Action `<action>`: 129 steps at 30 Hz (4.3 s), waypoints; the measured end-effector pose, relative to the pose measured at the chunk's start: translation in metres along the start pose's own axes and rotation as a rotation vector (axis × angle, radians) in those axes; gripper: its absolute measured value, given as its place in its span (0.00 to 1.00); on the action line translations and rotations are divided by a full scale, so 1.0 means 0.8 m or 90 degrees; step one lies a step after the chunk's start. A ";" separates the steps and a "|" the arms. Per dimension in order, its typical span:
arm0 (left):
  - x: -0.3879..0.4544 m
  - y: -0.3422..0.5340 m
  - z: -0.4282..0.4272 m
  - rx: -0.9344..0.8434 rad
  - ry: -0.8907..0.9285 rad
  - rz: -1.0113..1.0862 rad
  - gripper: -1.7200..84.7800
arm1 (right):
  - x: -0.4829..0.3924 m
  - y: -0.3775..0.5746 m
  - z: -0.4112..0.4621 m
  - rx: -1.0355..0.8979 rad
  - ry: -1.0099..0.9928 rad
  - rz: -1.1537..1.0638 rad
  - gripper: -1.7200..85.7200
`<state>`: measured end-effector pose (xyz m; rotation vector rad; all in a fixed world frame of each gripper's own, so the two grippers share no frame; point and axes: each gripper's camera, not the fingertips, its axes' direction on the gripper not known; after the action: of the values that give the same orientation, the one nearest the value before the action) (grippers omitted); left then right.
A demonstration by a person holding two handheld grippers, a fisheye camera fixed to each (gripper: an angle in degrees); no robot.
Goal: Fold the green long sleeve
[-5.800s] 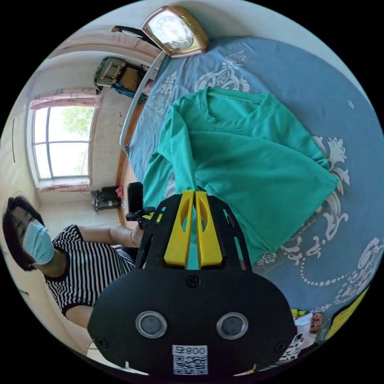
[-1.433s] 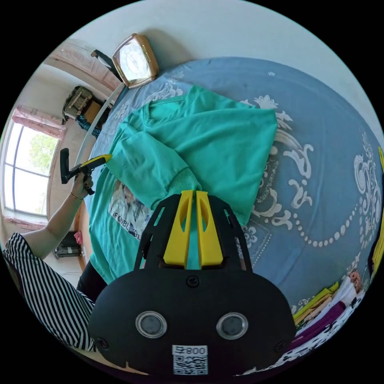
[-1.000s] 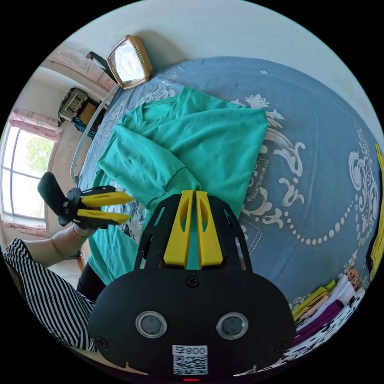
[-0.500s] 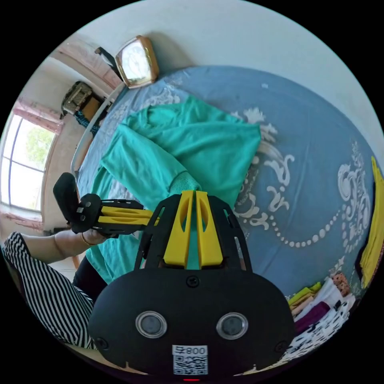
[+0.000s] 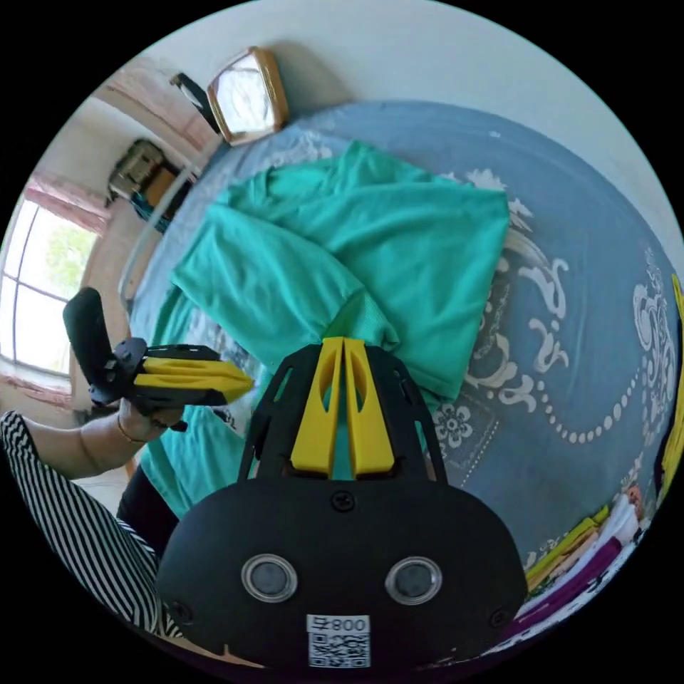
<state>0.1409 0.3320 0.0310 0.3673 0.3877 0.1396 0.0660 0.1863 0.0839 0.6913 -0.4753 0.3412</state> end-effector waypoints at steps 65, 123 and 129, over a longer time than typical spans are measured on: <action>0.017 0.689 -0.618 0.111 0.272 -0.620 0.18 | -0.003 0.469 -0.297 -0.007 -0.338 0.422 0.10; 0.310 0.720 -0.943 0.359 0.461 -0.428 0.05 | -0.163 0.655 -0.550 0.211 -0.484 0.165 0.03; 0.261 0.673 -0.930 0.373 0.463 -0.440 0.04 | -0.127 0.619 -0.529 0.212 -0.488 0.186 0.03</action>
<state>0.0059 1.1123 -0.4791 0.7356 1.2624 -0.5477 -0.1138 0.8155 0.0066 1.0793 -1.2756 0.4295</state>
